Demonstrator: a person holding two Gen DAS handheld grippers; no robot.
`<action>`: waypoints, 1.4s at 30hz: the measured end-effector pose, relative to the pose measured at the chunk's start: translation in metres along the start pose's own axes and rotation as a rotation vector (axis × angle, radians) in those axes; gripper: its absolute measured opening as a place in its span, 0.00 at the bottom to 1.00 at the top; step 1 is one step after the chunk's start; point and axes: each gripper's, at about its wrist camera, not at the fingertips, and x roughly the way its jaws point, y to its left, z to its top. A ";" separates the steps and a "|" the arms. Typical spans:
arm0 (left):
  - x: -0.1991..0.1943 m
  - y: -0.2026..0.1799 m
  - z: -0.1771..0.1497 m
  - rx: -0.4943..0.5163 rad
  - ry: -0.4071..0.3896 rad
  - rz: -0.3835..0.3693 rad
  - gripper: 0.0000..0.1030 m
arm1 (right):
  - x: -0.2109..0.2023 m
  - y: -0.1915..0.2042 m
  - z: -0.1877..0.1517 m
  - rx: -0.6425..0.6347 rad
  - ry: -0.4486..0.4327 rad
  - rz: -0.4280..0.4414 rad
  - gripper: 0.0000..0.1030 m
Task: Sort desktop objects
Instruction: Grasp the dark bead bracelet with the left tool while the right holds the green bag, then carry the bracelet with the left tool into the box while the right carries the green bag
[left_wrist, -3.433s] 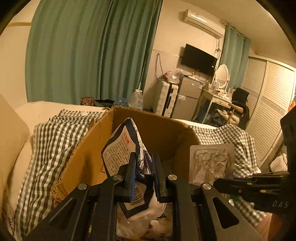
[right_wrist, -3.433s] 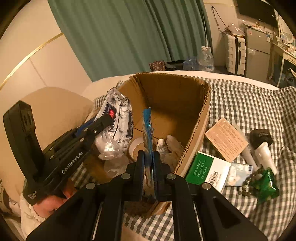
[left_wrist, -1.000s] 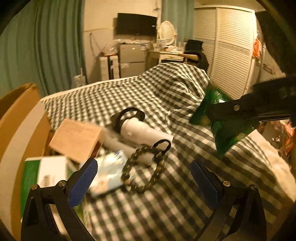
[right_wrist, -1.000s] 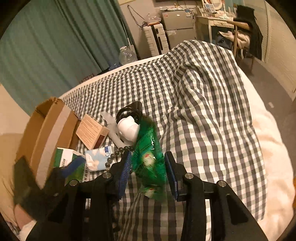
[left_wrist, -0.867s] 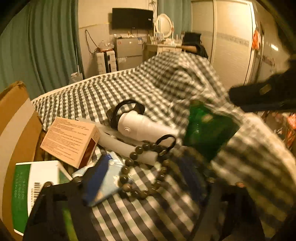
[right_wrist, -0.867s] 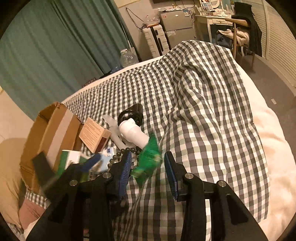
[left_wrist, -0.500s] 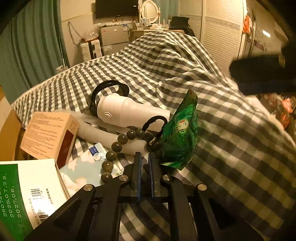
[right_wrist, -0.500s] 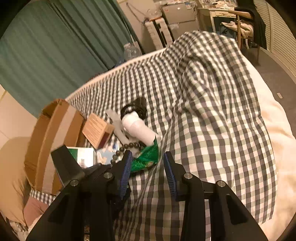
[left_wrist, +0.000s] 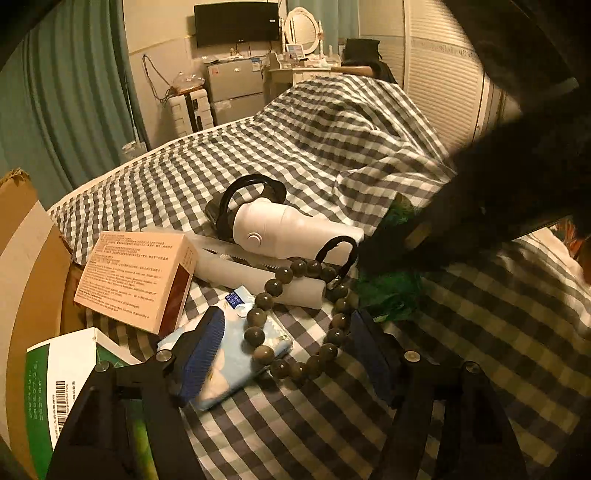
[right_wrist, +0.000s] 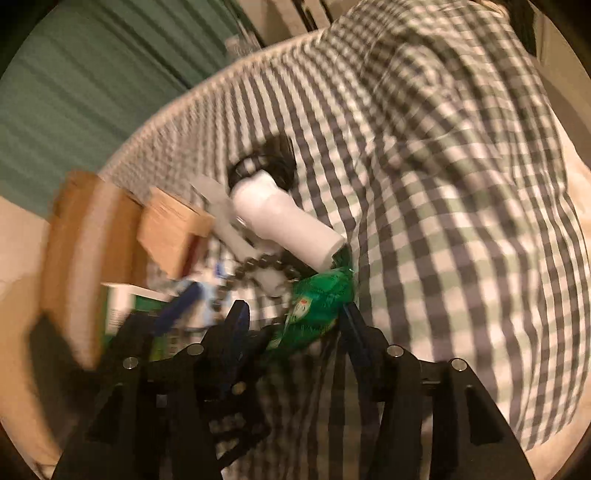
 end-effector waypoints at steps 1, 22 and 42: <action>-0.001 0.000 0.000 -0.007 -0.003 -0.004 0.72 | 0.005 0.005 0.002 -0.024 0.006 -0.032 0.50; 0.029 0.006 0.010 -0.102 0.014 -0.127 0.11 | -0.070 -0.042 -0.017 0.129 -0.300 0.183 0.25; -0.126 0.015 0.004 -0.237 -0.171 -0.166 0.11 | -0.135 0.005 -0.066 0.041 -0.383 0.203 0.25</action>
